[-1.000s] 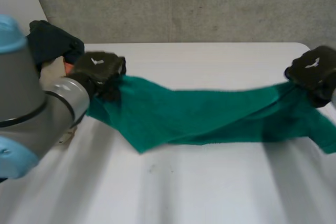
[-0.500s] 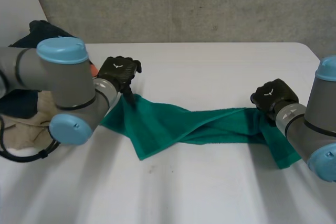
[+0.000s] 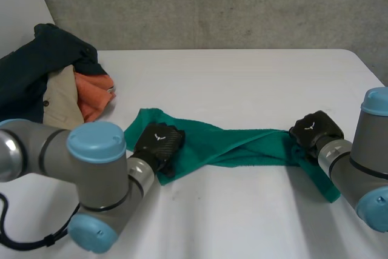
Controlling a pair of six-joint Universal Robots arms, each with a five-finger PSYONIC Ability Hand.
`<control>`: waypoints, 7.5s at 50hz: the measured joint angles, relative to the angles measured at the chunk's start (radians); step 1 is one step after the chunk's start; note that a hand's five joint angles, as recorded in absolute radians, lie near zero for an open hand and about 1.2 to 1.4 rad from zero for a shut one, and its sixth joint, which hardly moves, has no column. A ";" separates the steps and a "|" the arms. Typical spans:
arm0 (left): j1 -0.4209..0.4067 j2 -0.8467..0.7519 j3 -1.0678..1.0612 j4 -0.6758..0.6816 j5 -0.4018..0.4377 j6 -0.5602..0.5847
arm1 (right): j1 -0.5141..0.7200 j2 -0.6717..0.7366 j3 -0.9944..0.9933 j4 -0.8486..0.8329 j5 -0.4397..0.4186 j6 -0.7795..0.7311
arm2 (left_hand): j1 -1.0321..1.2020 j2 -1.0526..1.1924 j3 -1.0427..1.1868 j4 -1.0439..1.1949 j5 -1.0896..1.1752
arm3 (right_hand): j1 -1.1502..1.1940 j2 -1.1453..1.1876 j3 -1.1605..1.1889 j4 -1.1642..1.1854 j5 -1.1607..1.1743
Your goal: Fold the laundry.
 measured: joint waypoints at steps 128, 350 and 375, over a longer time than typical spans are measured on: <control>0.112 -0.110 0.844 -0.151 -0.016 0.055 | -0.008 0.039 -0.345 -0.452 0.021 -0.174 | 0.512 0.583 0.579 0.582 0.527 | -0.016 0.005 0.005 0.001 0.011; 0.152 -0.110 0.607 -0.571 -0.104 0.394 | -0.191 0.014 -0.316 0.328 -0.005 -0.348 | 0.525 0.582 0.578 0.581 0.532 | 0.026 0.008 0.004 0.002 -0.006; 0.159 -0.076 0.838 0.120 -0.111 0.241 | -0.128 0.026 -0.485 -0.536 0.004 -0.102 | 0.525 0.583 0.579 0.584 0.552 | 0.026 0.008 0.005 0.002 0.018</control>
